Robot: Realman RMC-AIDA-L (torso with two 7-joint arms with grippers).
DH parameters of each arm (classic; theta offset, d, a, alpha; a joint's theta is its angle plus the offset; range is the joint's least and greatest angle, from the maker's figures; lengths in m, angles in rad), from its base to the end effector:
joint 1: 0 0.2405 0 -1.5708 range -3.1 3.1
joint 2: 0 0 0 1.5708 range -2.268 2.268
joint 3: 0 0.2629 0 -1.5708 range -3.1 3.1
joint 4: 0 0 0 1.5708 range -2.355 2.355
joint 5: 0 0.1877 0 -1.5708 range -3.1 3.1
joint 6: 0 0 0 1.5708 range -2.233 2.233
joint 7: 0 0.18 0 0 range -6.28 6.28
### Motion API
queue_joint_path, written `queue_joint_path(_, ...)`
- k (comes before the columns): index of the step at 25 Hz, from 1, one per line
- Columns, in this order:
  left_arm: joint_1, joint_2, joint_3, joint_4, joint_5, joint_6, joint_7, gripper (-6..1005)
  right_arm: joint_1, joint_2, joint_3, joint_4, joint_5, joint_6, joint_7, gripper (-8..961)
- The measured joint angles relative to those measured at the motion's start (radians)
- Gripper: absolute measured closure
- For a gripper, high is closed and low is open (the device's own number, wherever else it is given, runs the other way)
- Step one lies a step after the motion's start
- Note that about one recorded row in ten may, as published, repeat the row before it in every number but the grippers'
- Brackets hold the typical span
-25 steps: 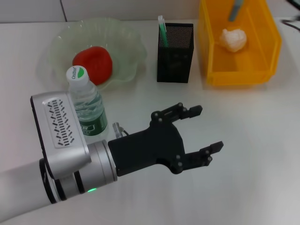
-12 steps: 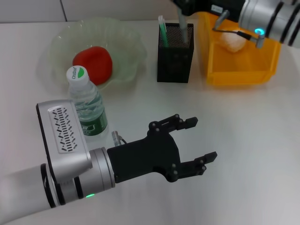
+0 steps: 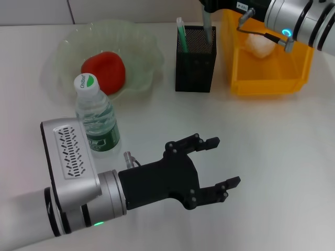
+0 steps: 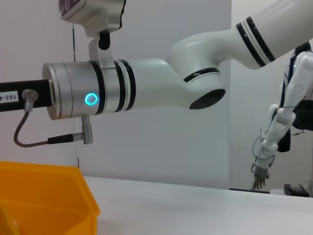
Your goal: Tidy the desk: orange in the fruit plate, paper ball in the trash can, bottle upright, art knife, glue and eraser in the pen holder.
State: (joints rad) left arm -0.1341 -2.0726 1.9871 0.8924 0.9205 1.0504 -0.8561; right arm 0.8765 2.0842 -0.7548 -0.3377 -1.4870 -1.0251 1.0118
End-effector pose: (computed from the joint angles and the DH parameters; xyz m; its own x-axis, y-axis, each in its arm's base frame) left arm -0.1814 0.2277 -0.1314 0.7929 0.0276 0.6087 0.2050 -0.9528 -0.2239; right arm 0.1418 0.4576 -0.0415 0.7552 -0.0403 -0.6542 -0.4550 -0.7506 -0.4790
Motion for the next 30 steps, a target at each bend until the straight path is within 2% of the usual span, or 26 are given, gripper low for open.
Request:
queue_joint_path(7, 0.005, 0.000, -0.013, -0.005, -0.001, 0.008, 0.000, 216, -0.026, 0.002, -0.002, -0.006, -0.001, -0.028, -0.005, 685)
queue_joint_path(10, 0.005, 0.001, -0.034, -0.017, -0.001, 0.037, 0.001, 216, -0.075, 0.003, 0.001, -0.041, 0.019, -0.117, -0.005, 641)
queue_joint_path(11, 0.003, 0.003, -0.059, -0.036, 0.000, 0.068, 0.002, 216, -0.133, 0.002, -0.004, -0.087, 0.044, -0.207, 0.018, 623)
queue_joint_path(12, 0.003, 0.003, -0.059, -0.036, 0.000, 0.068, 0.002, 216, -0.133, 0.002, -0.004, -0.087, 0.044, -0.207, 0.018, 606)
queue_joint_path(15, -0.001, 0.009, -0.101, -0.071, 0.006, 0.138, 0.009, 216, -0.259, 0.000, -0.005, -0.171, 0.062, -0.377, 0.095, 553)
queue_joint_path(16, -0.004, 0.012, -0.134, -0.105, 0.007, 0.186, 0.026, 216, -0.358, -0.002, -0.001, -0.223, 0.063, -0.501, 0.124, 536)
queue_joint_path(17, -0.004, 0.012, -0.134, -0.105, 0.007, 0.186, 0.026, 216, -0.358, -0.002, -0.001, -0.223, 0.063, -0.501, 0.124, 518)
queue_joint_path(20, -0.011, 0.015, -0.199, -0.184, 0.012, 0.279, 0.052, 216, -0.524, -0.009, 0.005, -0.273, 0.049, -0.658, 0.091, 437)
queue_joint_path(21, -0.016, 0.019, -0.230, -0.226, 0.027, 0.325, 0.051, 216, -0.611, -0.018, 0.007, -0.311, -0.005, -0.722, 0.077, 390)
queue_joint_path(22, -0.016, 0.019, -0.230, -0.226, 0.027, 0.325, 0.051, 216, -0.611, -0.018, 0.007, -0.311, -0.005, -0.722, 0.077, 344)
queue_joint_path(24, -0.023, 0.023, -0.257, -0.259, 0.066, 0.370, 0.041, 216, -0.685, -0.020, 0.027, -0.337, -0.133, -0.798, 0.065, 251)
queue_joint_path(26, -0.025, 0.024, -0.263, -0.267, 0.089, 0.380, 0.039, 216, -0.715, -0.008, 0.044, -0.342, -0.219, -0.836, 0.004, 154)
queue_joint_path(30, -0.028, 0.023, -0.264, -0.272, 0.110, 0.374, 0.040, 216, -0.734, -0.001, 0.052, -0.334, -0.312, -0.854, -0.086, 132)
